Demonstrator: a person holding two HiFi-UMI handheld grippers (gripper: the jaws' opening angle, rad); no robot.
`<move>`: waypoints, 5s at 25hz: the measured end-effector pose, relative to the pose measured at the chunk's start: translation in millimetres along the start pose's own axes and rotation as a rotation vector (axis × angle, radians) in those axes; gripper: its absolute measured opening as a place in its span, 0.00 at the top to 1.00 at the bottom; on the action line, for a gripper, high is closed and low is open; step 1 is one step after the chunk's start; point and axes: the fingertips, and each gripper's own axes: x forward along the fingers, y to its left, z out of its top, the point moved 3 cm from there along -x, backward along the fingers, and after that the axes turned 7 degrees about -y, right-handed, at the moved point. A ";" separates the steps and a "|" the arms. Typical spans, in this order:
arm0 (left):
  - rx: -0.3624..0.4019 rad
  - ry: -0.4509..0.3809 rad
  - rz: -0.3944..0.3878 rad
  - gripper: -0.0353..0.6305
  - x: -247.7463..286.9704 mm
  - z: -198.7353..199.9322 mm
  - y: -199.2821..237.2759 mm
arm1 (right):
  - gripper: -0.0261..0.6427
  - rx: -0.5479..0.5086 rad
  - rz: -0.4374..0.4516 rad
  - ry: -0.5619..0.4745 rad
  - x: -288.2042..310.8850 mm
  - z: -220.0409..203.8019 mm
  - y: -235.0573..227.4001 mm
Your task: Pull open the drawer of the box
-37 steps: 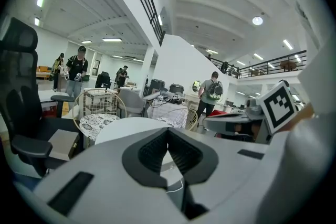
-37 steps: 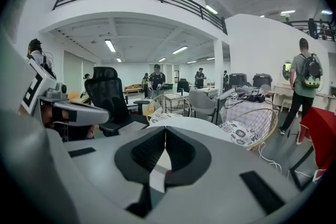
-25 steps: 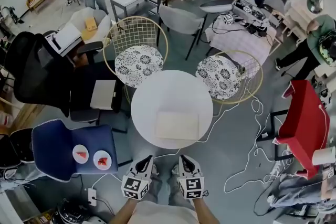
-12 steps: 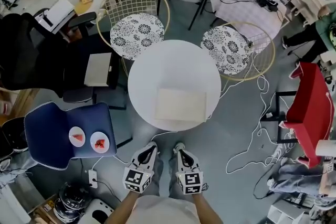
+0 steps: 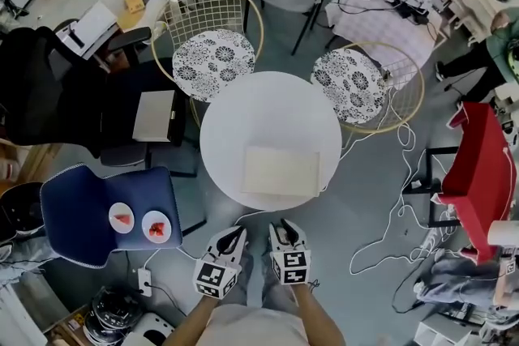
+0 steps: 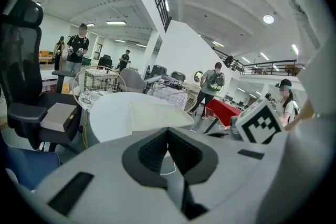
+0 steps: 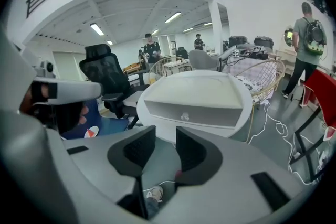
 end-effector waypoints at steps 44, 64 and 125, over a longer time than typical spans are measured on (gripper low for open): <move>-0.003 -0.031 -0.036 0.93 10.6 15.8 -11.5 | 0.84 0.027 -0.065 0.127 47.3 -23.1 -19.0; -0.003 -0.031 -0.054 0.93 22.2 21.2 -15.2 | 0.84 0.022 -0.061 0.155 15.3 -46.3 -6.4; 0.248 -0.355 0.039 0.93 55.4 181.0 -112.7 | 0.94 -0.274 0.115 -0.618 -123.6 236.8 -58.5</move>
